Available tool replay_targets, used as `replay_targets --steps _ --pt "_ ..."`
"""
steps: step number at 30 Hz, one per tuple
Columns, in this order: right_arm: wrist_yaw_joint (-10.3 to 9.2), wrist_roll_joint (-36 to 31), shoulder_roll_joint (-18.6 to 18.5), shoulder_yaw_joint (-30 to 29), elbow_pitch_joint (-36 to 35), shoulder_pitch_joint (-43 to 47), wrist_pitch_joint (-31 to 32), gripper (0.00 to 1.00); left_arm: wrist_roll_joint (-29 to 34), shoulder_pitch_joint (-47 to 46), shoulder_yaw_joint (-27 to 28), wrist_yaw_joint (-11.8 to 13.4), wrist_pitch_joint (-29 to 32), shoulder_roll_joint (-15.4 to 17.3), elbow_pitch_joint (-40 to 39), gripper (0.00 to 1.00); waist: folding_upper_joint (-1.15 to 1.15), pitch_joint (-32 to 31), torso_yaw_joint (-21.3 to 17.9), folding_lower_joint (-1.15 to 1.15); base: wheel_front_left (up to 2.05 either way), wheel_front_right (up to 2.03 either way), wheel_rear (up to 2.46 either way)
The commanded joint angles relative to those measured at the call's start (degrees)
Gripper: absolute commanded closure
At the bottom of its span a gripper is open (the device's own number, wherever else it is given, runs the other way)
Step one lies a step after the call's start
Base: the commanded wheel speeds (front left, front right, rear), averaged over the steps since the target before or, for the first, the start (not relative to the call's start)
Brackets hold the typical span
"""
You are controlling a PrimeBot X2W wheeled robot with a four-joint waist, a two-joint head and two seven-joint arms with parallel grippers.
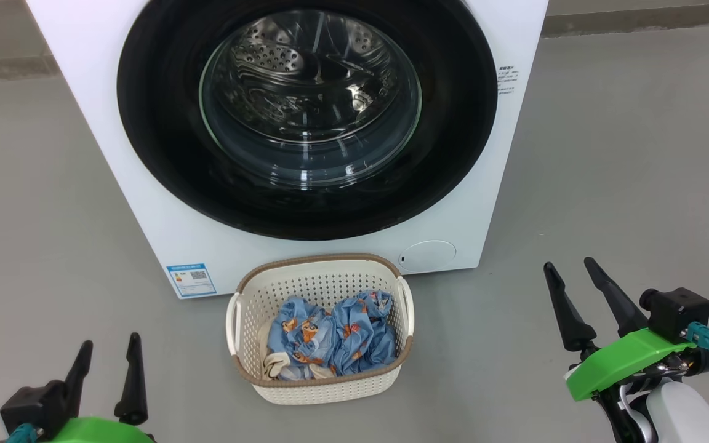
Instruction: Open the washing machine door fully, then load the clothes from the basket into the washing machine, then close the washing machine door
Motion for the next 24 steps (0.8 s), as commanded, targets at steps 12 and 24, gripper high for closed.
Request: replay_targets --steps 12,24 --pt "0.16 -8.5 -0.7 0.9 0.2 -3.5 -2.6 0.0 8.5 -3.1 3.2 0.0 -2.6 0.8 -0.1 0.0 0.0 -0.2 -0.1 0.0 0.0 0.0 0.0" --pt "0.16 -9.6 0.2 -1.2 1.5 -3.4 -2.6 0.0 9.3 -3.4 5.1 0.3 -2.6 -0.1 1.2 0.0 0.0 -0.2 -0.2 0.0 0.0 0.0 0.0"
